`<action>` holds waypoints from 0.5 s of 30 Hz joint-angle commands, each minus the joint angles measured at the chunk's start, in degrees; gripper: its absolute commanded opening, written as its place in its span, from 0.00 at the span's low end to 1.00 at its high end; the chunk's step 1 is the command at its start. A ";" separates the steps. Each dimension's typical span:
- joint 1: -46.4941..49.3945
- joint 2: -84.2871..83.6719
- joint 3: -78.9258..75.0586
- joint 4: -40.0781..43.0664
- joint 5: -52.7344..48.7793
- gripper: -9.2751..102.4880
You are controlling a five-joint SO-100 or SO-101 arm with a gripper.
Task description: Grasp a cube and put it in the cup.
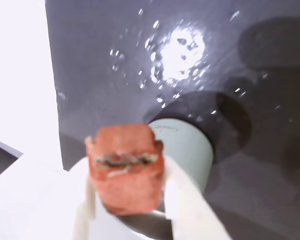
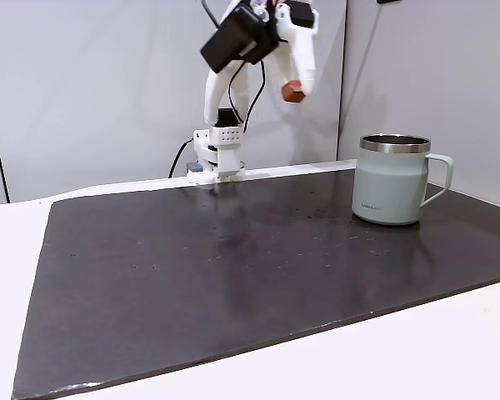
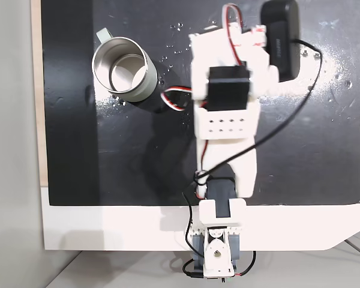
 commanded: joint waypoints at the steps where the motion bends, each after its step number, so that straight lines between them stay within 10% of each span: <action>1: -3.69 -2.02 -6.50 0.26 2.55 0.09; 15: -17.31 -18.37 -23.82 -0.79 6.77 0.09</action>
